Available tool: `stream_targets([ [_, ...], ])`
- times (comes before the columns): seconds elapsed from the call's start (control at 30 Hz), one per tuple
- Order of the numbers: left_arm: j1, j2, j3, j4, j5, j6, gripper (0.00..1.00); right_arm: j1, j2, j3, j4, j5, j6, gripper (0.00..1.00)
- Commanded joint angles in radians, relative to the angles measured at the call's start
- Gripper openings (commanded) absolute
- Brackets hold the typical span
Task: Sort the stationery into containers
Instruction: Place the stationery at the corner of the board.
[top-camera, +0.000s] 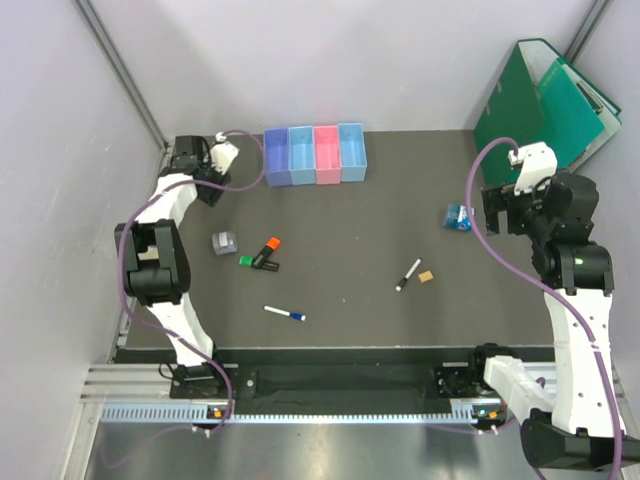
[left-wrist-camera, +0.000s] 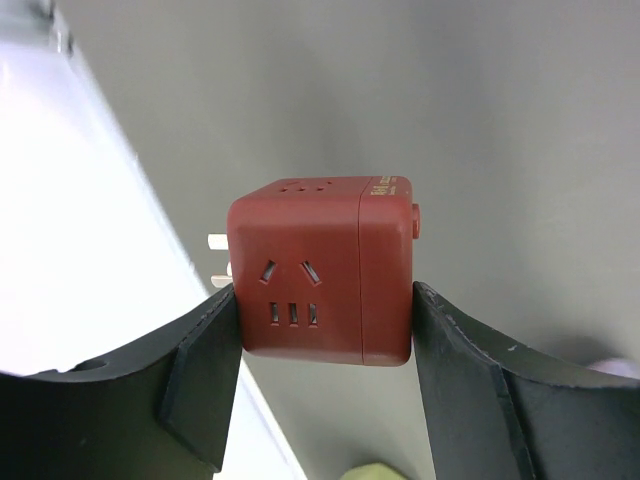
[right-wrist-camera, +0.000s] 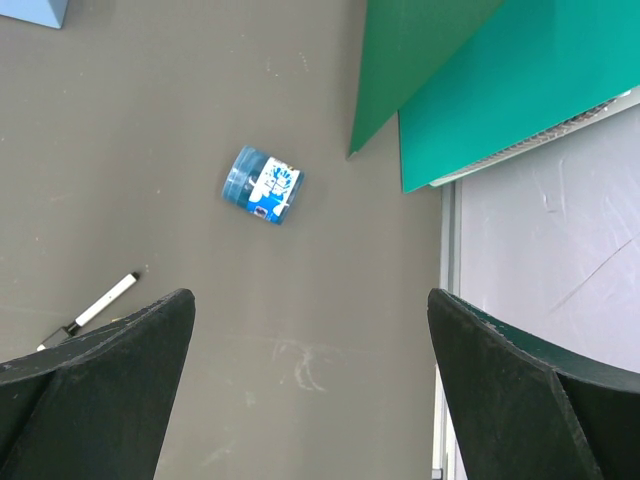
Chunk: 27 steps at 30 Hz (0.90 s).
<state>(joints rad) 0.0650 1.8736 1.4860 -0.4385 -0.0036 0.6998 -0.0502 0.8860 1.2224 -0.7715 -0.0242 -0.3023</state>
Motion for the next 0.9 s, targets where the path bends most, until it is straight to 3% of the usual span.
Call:
stream_targets([
  [0.0, 0.047, 0.047, 0.033, 0.073, -0.079, -0.045, 0.11, 0.006, -0.021, 0.014, 0.021, -0.010, 0.015, 1.00],
  [0.17, 0.093, 0.091, 0.028, 0.093, -0.145, -0.056, 0.11, 0.006, -0.018, 0.019, 0.021, -0.010, 0.015, 1.00],
  [0.67, 0.185, 0.180, 0.040, 0.099, -0.161, -0.066, 0.13, 0.006, -0.015, 0.028, 0.014, -0.016, 0.012, 1.00],
  [0.73, 0.188, 0.177, 0.036, 0.101, -0.159, -0.066, 0.21, 0.006, -0.007, 0.035, 0.015, -0.017, 0.012, 0.99],
  [0.8, 0.187, 0.171, 0.031, 0.101, -0.154, -0.066, 0.39, 0.006, 0.001, 0.045, 0.012, -0.020, 0.014, 1.00],
  [0.87, 0.187, 0.171, 0.026, 0.098, -0.148, -0.069, 0.46, 0.007, 0.004, 0.049, 0.015, -0.022, 0.015, 1.00],
])
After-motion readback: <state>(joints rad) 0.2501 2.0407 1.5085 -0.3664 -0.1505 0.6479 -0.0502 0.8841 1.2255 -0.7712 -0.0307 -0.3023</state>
